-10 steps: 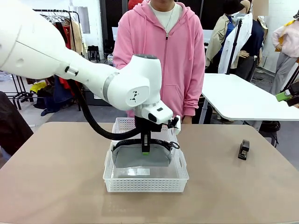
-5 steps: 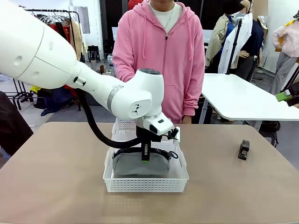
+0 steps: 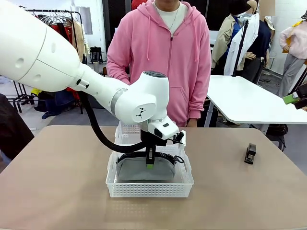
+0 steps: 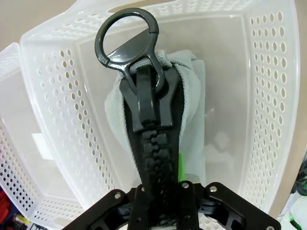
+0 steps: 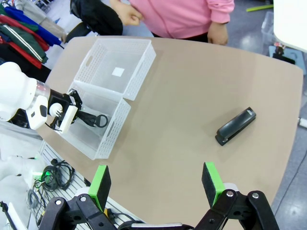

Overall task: Distribute items into two baskets.
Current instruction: Place the picked Pencil pouch into the Organizing basket as instructed by the person.

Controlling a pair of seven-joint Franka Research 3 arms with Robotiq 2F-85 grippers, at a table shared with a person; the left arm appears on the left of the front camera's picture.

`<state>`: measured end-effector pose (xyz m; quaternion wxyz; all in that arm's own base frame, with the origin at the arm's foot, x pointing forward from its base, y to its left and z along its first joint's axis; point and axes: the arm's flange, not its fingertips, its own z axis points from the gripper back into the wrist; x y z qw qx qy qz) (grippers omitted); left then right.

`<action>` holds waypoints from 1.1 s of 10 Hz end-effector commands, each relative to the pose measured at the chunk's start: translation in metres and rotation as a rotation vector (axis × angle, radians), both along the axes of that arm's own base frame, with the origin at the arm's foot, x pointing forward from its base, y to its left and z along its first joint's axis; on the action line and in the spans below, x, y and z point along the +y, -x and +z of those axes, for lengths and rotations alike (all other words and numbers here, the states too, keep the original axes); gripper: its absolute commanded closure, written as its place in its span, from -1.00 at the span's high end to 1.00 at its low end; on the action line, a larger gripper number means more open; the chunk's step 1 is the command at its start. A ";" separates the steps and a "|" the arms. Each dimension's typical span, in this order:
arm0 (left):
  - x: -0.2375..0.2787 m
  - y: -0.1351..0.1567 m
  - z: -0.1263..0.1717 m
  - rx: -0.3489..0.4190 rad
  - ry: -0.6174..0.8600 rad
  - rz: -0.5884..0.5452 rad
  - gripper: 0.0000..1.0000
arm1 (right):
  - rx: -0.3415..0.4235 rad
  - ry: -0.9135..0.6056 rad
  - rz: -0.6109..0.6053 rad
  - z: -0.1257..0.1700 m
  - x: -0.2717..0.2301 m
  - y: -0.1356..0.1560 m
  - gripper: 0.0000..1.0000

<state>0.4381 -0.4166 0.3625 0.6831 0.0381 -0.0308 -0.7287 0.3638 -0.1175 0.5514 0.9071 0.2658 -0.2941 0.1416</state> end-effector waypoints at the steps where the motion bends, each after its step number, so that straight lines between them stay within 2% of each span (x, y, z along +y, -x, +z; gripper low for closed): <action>1: 0.003 0.003 0.018 -0.033 0.009 0.031 0.45 | -0.015 -0.021 0.006 0.002 0.001 -0.001 1.00; 2: 0.004 0.005 0.029 -0.041 0.012 0.042 0.85 | -0.015 -0.021 0.006 0.002 0.001 -0.001 1.00; 3: 0.006 0.008 0.040 -0.037 0.015 0.047 1.00 | -0.015 -0.021 0.006 0.002 0.001 -0.001 1.00; 4: 0.010 0.011 0.053 0.026 0.041 0.032 1.00 | -0.015 -0.021 0.006 0.002 0.001 -0.001 1.00; 6: 0.028 0.013 0.074 0.028 0.058 0.057 1.00 | -0.015 -0.021 0.006 0.002 0.001 -0.001 1.00; 9: 0.053 0.014 0.088 0.031 0.099 0.109 1.00 | -0.015 -0.021 0.006 0.002 0.001 -0.001 1.00; 10: 0.057 0.014 0.091 0.041 0.104 0.095 1.00 | -0.015 -0.021 0.006 0.002 0.001 -0.001 1.00; 11: 0.038 0.006 0.089 0.024 0.076 0.109 1.00 | -0.015 -0.021 0.006 0.002 0.001 -0.001 1.00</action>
